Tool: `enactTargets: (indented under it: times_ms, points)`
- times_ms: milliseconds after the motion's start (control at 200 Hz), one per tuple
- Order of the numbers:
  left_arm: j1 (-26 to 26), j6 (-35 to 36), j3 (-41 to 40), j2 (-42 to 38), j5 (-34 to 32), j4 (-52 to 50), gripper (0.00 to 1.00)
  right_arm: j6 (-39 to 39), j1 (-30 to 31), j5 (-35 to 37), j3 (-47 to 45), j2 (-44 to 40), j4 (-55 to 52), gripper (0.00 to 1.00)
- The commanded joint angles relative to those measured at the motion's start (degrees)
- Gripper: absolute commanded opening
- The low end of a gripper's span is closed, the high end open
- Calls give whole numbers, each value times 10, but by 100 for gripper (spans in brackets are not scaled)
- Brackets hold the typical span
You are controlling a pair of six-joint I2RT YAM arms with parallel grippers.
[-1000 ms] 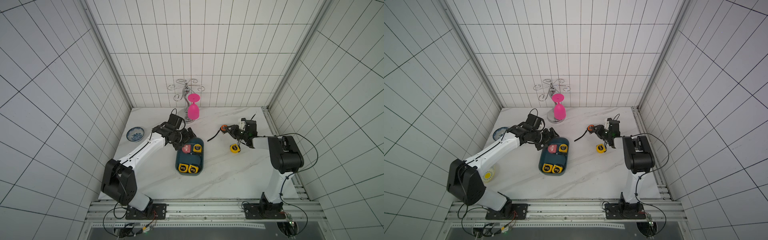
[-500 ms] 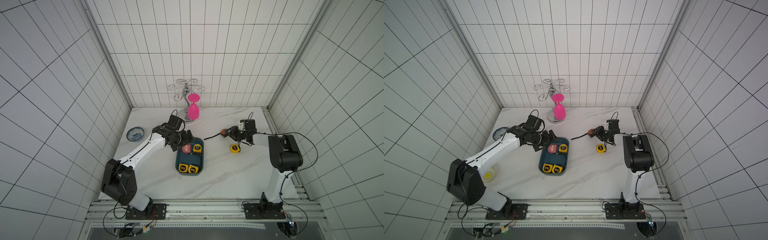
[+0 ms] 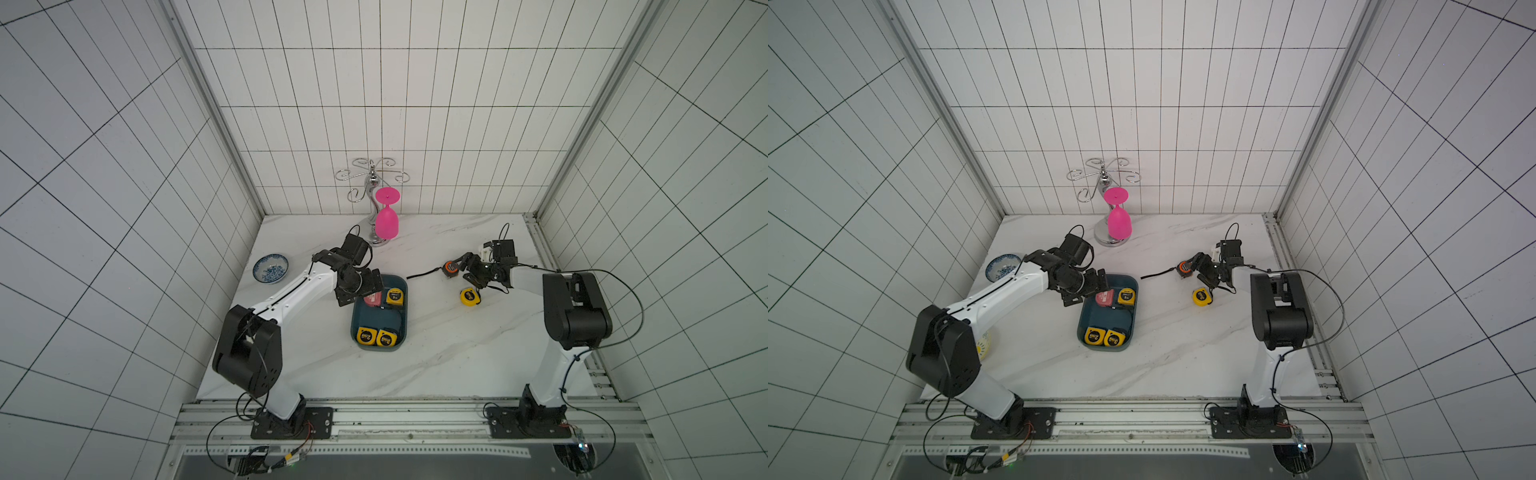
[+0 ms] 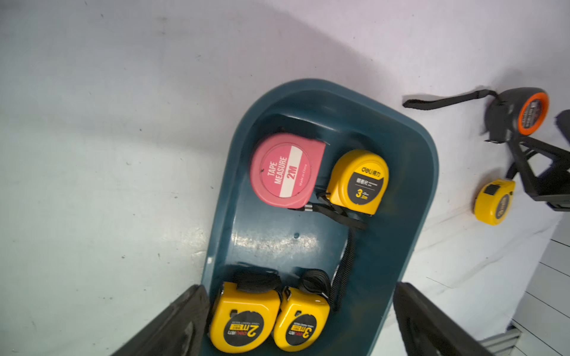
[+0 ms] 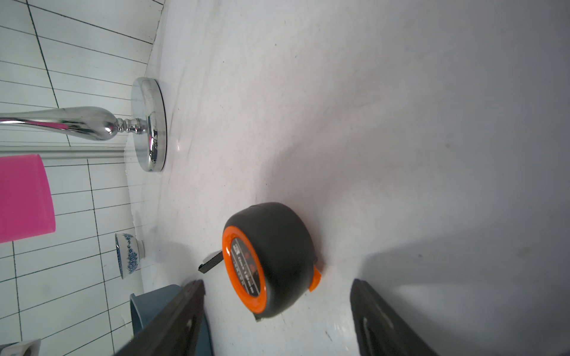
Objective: Take the tape measure out of the storage box
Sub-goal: Pick up the tape measure from the storage box.
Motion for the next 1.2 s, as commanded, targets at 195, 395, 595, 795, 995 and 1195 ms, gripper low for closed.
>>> enactTargets:
  times_ms: [195,395,595,795,995,1195]
  points:
    - [-54,88,84,59,-111,-46,92,-20,-4,21,-10,-94,-68,94]
    - [-90,114,101,99,-156,-36,85,-15,-4,27,-40,-163,-83,97]
    - [-98,116,107,136,-186,-25,82,-6,-4,23,-75,-219,-86,98]
    - [-101,99,113,170,-232,-19,81,-8,-4,24,-99,-240,-85,98]
    - [-100,86,111,192,-248,-3,79,-11,-4,20,-104,-236,-79,98]
    - [-96,81,119,214,-248,4,75,-14,-4,17,-96,-228,-76,97]
